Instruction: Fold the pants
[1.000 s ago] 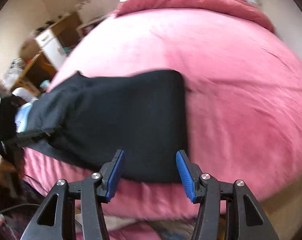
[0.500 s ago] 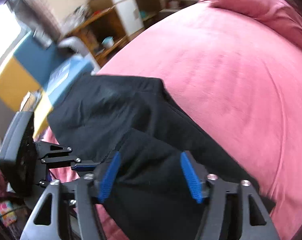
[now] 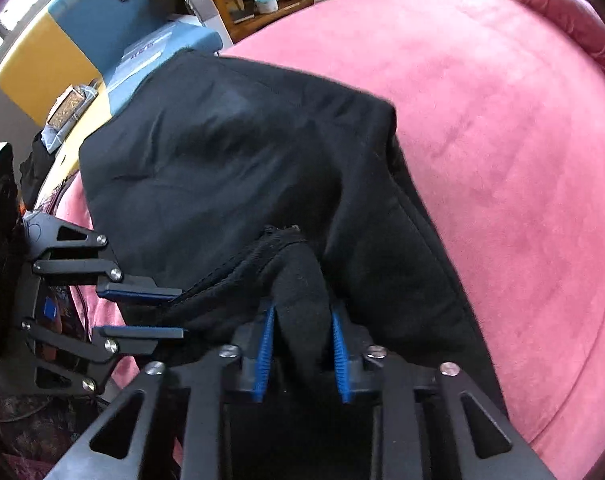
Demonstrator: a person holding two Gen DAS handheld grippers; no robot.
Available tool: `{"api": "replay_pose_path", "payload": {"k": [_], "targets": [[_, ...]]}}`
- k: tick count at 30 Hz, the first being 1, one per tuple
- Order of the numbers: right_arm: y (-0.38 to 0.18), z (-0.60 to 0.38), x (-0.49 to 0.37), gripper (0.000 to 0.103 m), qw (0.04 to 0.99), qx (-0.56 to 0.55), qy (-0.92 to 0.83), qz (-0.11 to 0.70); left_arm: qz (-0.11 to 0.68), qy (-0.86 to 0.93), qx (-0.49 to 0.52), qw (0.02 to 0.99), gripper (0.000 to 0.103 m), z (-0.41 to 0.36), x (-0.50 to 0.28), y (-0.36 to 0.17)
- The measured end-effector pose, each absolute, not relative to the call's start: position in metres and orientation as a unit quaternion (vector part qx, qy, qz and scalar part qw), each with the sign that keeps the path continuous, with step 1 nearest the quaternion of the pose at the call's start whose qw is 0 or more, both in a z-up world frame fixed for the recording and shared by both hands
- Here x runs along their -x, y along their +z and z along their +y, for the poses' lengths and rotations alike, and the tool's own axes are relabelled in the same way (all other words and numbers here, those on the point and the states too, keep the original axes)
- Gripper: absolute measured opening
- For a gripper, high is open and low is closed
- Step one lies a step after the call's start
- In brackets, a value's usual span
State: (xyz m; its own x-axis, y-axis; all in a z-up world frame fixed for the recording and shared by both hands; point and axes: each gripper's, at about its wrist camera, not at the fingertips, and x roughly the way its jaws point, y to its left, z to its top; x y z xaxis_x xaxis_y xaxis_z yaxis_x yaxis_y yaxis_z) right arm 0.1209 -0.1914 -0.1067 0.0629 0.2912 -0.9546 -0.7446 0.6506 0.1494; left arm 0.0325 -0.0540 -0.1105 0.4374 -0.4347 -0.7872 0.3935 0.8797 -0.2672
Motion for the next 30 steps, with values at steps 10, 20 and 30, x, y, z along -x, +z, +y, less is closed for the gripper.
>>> {"api": "replay_pose_path", "payload": {"k": [10, 20, 30], "targets": [[-0.118, -0.187, -0.125, 0.033, 0.729, 0.147, 0.347, 0.572, 0.514, -0.252, 0.068, 0.817, 0.017, -0.031, -0.030, -0.123], [-0.080, -0.227, -0.106, 0.064, 0.801, 0.080, 0.285, 0.521, 0.516, -0.240, 0.094, 0.817, 0.025, 0.000, -0.007, -0.110], [-0.101, -0.221, -0.054, 0.064, 0.803, 0.062, 0.273, 0.525, 0.542, -0.129, 0.217, 0.802, 0.027, 0.100, 0.010, -0.109]]}}
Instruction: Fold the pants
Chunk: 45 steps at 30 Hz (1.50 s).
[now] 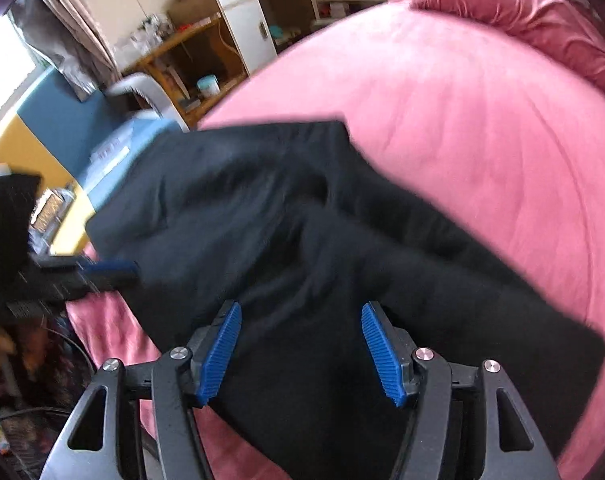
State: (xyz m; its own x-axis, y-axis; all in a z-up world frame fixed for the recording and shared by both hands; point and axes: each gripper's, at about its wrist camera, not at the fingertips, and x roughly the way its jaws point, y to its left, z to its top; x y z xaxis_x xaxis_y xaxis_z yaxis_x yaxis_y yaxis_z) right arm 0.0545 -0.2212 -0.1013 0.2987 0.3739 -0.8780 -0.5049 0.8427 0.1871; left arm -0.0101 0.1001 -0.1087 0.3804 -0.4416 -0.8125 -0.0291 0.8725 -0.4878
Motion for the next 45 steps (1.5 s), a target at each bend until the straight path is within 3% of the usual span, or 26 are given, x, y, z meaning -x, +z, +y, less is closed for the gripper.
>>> {"api": "replay_pose_path", "payload": {"k": [10, 18, 30, 33, 38, 45], "targets": [[-0.093, -0.220, -0.029, 0.066, 0.846, 0.011, 0.234, 0.479, 0.478, 0.040, 0.429, 0.765, 0.035, 0.246, 0.054, -0.091], [-0.090, -0.230, -0.007, 0.066, 0.854, -0.019, 0.218, 0.472, 0.459, 0.105, 0.546, 0.694, 0.035, 0.308, 0.070, -0.128], [-0.106, -0.227, -0.009, 0.067, 0.848, -0.034, 0.203, 0.489, 0.489, 0.103, 0.533, 0.683, 0.035, 0.284, 0.041, -0.156], [-0.110, -0.227, -0.009, 0.067, 0.847, -0.035, 0.200, 0.492, 0.483, 0.106, 0.534, 0.686, 0.031, 0.285, 0.038, -0.157], [-0.114, -0.229, -0.010, 0.067, 0.845, -0.038, 0.197, 0.495, 0.463, 0.083, 0.462, 0.752, 0.018, 0.270, 0.030, -0.129], [-0.111, -0.230, -0.008, 0.067, 0.850, -0.042, 0.188, 0.491, 0.411, -0.069, 0.384, 0.824, 0.016, 0.218, 0.006, -0.074]]}}
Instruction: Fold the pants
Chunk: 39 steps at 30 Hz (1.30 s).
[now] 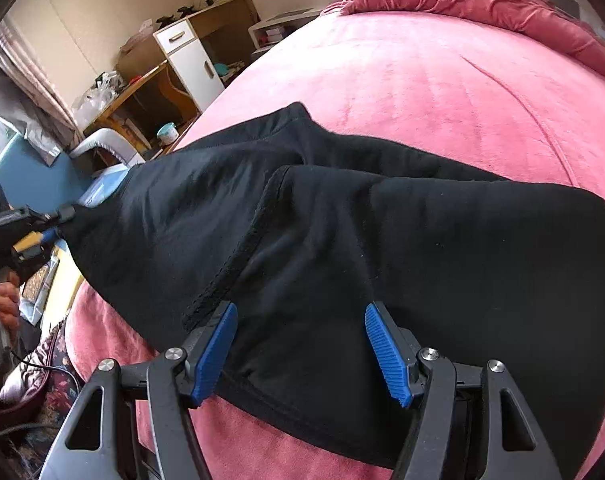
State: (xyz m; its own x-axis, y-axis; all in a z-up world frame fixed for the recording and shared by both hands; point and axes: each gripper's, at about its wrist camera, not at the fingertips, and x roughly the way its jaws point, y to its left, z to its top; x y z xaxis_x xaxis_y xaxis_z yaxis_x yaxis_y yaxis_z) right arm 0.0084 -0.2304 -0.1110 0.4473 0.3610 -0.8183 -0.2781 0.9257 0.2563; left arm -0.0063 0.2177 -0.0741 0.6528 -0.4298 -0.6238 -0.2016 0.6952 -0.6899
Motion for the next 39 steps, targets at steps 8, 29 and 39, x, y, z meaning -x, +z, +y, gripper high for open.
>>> {"api": "replay_pose_path", "payload": {"k": [8, 29, 39], "targets": [[-0.083, -0.245, -0.016, 0.067, 0.837, -0.135, 0.244, 0.471, 0.424, -0.267, 0.225, 0.836, 0.014, 0.092, -0.015, -0.050], [-0.090, -0.126, -0.101, 0.014, 0.747, -0.091, 0.391, 0.529, 0.451, -0.343, 0.194, 0.801, 0.023, 0.066, 0.006, -0.053], [-0.034, -0.155, -0.078, 0.014, 0.781, -0.154, 0.393, 0.461, 0.432, -0.251, 0.275, 0.821, 0.027, 0.150, -0.002, -0.051]]}}
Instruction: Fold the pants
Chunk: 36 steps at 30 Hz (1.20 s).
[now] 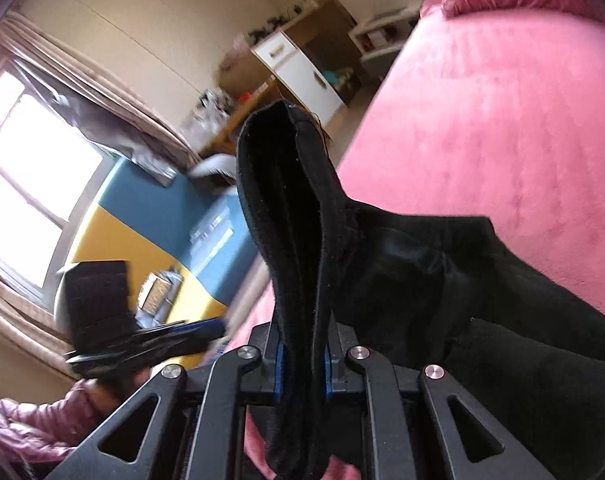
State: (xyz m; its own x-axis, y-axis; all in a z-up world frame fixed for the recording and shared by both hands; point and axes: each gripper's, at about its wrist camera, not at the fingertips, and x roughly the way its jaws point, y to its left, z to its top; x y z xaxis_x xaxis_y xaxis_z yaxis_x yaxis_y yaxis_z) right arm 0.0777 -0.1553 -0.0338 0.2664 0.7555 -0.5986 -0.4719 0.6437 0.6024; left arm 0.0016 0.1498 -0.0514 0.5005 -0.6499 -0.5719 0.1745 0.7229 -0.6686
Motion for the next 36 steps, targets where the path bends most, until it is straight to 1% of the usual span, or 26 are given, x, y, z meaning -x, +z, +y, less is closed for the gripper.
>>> {"api": "replay_pose_path", "payload": {"k": [4, 9, 14, 18, 22, 26, 30, 36], "targets": [[-0.006, -0.173, -0.055, 0.014, 0.796, -0.171, 0.392, 0.430, 0.444, -0.250, 0.272, 0.817, 0.028, 0.141, -0.014, -0.057], [0.027, -0.211, -0.027, 0.014, 0.819, -0.205, 0.374, 0.383, 0.448, -0.284, 0.251, 0.810, 0.028, 0.108, -0.027, -0.056], [0.031, -0.248, -0.001, 0.014, 0.840, -0.226, 0.331, 0.366, 0.449, -0.325, 0.208, 0.806, 0.028, 0.066, -0.034, -0.048], [0.016, -0.278, 0.013, 0.014, 0.848, -0.248, 0.288, 0.370, 0.457, -0.352, 0.170, 0.799, 0.028, 0.030, -0.030, -0.044], [0.006, -0.310, 0.020, 0.014, 0.853, -0.262, 0.247, 0.377, 0.475, -0.376, 0.136, 0.784, 0.028, -0.004, -0.030, -0.050], [-0.020, -0.353, 0.028, 0.014, 0.851, -0.284, 0.199, 0.394, 0.492, -0.395, 0.114, 0.767, 0.028, -0.033, -0.028, -0.063], [-0.059, -0.386, 0.027, 0.014, 0.839, -0.310, 0.154, 0.420, 0.510, -0.403, 0.110, 0.752, 0.028, -0.050, -0.029, -0.076], [-0.107, -0.413, 0.022, 0.014, 0.816, -0.335, 0.121, 0.455, 0.532, -0.394, 0.092, 0.744, 0.028, -0.066, -0.029, -0.090]]}}
